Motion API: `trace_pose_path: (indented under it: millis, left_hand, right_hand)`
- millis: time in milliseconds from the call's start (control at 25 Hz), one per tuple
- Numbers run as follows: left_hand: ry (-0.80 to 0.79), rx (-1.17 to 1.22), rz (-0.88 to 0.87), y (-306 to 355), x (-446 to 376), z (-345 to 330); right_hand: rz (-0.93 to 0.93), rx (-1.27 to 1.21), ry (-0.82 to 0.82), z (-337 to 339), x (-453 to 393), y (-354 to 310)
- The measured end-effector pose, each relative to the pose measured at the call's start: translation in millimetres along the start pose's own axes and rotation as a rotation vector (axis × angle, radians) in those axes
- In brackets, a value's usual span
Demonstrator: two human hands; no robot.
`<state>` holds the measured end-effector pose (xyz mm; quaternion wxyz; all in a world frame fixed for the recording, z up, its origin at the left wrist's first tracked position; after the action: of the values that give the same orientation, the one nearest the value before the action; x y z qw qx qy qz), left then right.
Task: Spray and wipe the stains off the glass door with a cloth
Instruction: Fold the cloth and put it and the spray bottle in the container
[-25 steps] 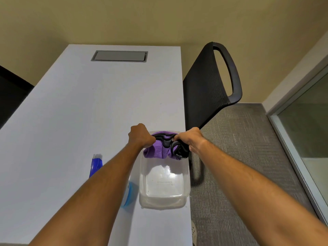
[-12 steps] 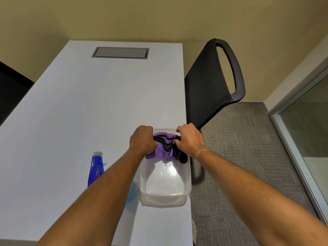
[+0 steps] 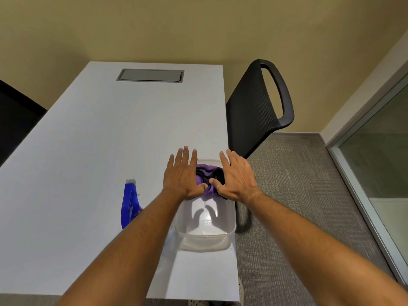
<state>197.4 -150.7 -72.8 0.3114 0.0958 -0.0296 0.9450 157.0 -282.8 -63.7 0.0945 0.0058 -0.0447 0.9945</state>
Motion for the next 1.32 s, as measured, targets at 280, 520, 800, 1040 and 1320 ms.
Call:
trace_pose_path:
  millis: [280, 520, 800, 1040, 1320]
  left_hand:
    - [0.053, 0.043, -0.042, 17, 27, 4]
    - [0.088, 0.066, -0.041, 30, 62, 9]
    - [0.129, 0.119, -0.037, 57, 128, 8]
    - [0.150, 0.136, 0.021, 66, 208, 5]
    - [0.152, 0.236, 0.119, 15, 283, -16]
  right_hand:
    - [-0.058, -0.029, 0.026, 6, 33, 5]
    - [-0.050, -0.054, 0.044, 19, 68, 1]
    - [0.017, -0.074, 0.089, 30, 126, -9]
    - [0.069, -0.100, 0.062, 27, 179, -42]
    - [0.110, -0.179, -0.017, 16, 208, -104]
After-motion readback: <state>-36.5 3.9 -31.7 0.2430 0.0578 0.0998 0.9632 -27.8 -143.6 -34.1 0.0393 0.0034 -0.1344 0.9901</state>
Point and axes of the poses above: each hand's wrist, its own x-axis away from the middle knuckle, its own z-axis out of the back of the hand, y = z × x, the point moved 10 cm from there along -x, towards the middle knuckle, and after that the axes turned 9 degrees about -z, right-handed, at the moved point
